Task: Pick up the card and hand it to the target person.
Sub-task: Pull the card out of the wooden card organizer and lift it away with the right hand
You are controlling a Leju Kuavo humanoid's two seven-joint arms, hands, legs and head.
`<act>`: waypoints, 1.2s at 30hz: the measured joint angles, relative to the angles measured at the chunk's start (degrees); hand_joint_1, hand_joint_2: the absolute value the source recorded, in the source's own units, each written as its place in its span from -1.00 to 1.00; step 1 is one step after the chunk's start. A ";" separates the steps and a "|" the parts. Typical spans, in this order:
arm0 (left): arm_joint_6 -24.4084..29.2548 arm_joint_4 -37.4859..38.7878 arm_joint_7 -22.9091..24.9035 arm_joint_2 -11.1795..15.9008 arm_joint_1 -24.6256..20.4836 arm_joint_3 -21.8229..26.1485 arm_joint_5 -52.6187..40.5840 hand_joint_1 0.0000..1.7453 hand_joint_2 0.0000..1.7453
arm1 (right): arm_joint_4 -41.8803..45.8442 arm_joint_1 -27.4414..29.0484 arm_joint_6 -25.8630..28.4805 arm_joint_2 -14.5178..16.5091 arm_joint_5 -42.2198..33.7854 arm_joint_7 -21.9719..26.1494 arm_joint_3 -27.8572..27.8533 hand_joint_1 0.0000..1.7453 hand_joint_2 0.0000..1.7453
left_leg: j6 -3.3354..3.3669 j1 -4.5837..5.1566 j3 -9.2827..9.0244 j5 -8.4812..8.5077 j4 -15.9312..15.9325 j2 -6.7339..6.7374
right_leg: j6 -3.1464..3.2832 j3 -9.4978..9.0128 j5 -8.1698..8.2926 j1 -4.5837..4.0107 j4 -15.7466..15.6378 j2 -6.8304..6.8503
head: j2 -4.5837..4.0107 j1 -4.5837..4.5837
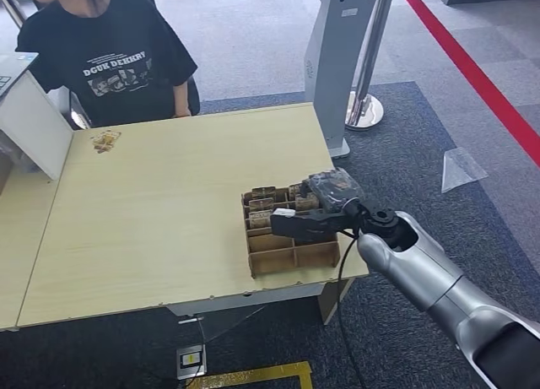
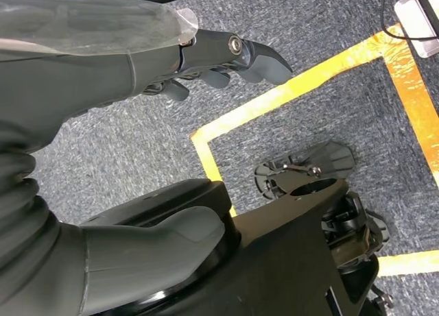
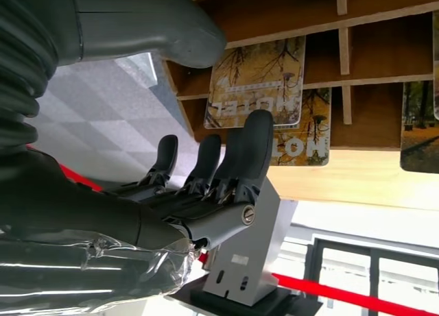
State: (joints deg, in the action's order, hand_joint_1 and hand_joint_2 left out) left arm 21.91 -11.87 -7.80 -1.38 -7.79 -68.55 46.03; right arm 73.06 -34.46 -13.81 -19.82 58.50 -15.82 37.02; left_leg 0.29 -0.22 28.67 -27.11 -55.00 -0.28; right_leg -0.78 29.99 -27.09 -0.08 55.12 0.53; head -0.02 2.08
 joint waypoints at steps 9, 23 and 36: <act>-0.29 0.00 0.01 -0.02 0.00 -0.05 0.00 -1.00 1.00 | -0.84 -0.52 0.04 -0.02 -0.80 0.32 -0.12 -0.10 1.00 | 0.00 0.00 0.00 0.00 0.00 0.00 | 0.00 0.00 0.00 0.00 0.00 0.00 | 0.00 0.00; -0.36 0.00 0.02 -0.02 0.00 -0.13 0.01 -1.00 1.00 | -2.22 -1.60 0.00 -0.02 -2.17 0.92 -0.43 -0.09 1.00 | 0.00 0.00 0.00 0.00 0.00 0.00 | 0.00 0.00 0.00 0.00 0.00 0.00 | 0.00 0.00; -0.39 0.00 0.01 -0.02 0.00 -0.14 0.00 -1.00 1.00 | -2.60 -2.56 0.01 -0.02 -2.40 0.97 -0.44 -0.16 1.00 | 0.00 0.00 0.00 0.00 0.00 0.00 | 0.00 0.00 0.00 0.00 0.00 0.00 | 0.00 0.00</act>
State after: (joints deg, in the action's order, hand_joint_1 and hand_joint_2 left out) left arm 21.52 -11.87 -7.80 -1.40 -7.79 -68.70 46.03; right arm 70.46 -37.02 -13.81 -19.85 56.10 -14.85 36.58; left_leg 0.29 -0.22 28.67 -27.11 -55.00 -0.28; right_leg -0.78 29.99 -27.09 -0.08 55.12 0.53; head -0.02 2.08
